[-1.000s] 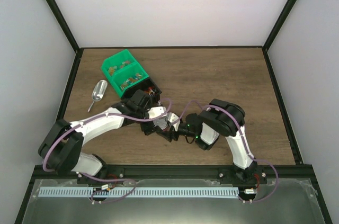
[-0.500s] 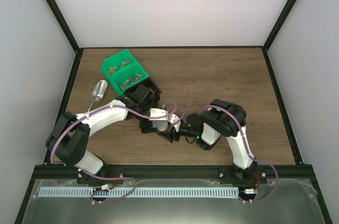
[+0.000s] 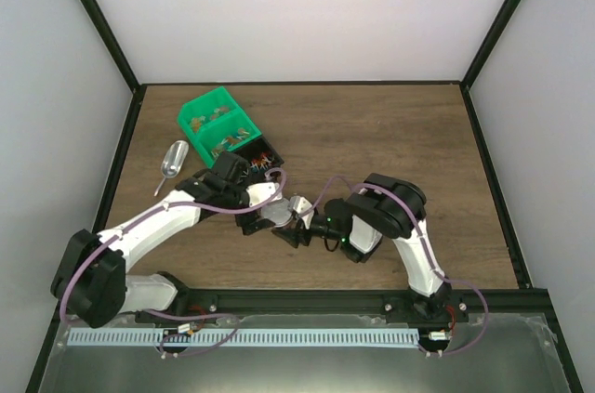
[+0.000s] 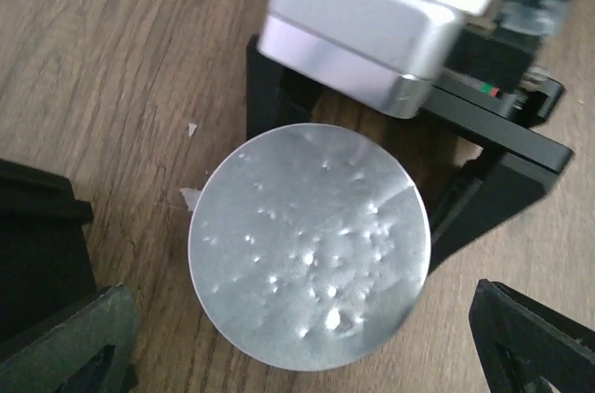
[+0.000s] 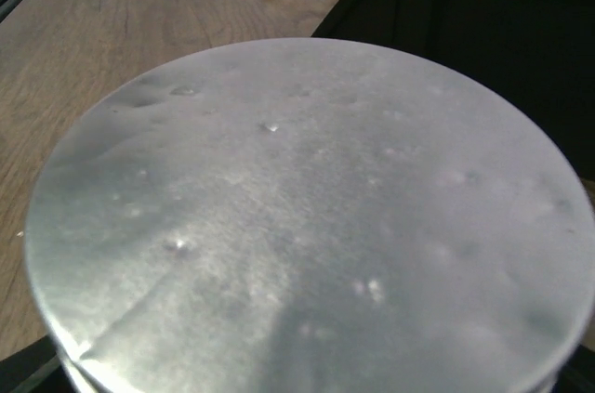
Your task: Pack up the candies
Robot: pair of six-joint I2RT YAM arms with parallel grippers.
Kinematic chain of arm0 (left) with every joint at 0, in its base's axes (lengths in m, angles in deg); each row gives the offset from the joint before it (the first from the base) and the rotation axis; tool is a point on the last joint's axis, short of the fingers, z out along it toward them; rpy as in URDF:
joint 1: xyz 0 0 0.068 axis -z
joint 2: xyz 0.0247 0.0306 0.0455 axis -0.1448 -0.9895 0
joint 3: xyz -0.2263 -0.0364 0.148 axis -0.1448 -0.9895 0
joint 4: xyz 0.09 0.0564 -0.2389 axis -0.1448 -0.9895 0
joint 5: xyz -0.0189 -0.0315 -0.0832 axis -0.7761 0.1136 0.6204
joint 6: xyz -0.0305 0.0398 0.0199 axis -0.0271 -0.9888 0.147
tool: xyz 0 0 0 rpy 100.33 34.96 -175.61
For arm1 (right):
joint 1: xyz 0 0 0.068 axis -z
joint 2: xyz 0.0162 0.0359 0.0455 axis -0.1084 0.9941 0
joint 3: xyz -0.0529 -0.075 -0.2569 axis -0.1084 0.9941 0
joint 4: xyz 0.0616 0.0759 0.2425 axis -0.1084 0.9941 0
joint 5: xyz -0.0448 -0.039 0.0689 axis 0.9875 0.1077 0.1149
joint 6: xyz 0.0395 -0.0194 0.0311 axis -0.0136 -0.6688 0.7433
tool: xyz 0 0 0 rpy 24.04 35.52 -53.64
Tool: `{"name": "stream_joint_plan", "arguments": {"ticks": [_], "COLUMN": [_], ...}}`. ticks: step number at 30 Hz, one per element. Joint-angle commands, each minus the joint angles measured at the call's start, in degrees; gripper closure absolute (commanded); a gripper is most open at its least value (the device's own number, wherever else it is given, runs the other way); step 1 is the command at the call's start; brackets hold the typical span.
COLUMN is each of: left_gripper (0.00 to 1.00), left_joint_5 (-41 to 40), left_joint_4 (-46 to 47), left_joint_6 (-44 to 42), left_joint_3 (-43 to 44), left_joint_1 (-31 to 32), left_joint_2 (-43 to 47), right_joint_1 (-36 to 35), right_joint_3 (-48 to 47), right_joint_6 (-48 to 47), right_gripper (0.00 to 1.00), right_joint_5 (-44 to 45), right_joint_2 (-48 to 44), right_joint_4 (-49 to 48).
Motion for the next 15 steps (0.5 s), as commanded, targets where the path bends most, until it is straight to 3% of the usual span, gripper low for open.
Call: {"name": "stream_joint_plan", "arguments": {"ticks": [1,15], "left_gripper": [0.00,0.00], "left_joint_5": [-2.5,-3.5], "left_joint_4": [9.0,15.8], "left_joint_6": [12.8,19.9], "left_joint_3": [-3.0,-3.1], "left_joint_1": [0.2,3.6], "left_joint_2": [-0.5,-6.9], "right_joint_1": [-0.6,-1.5], "right_joint_3": [0.3,-0.7], "right_joint_6": [3.9,3.1], "right_gripper": [0.21,0.20], "right_joint_5": [5.0,12.7], "right_joint_2": [3.3,3.7], "right_joint_4": [3.7,5.2]}}
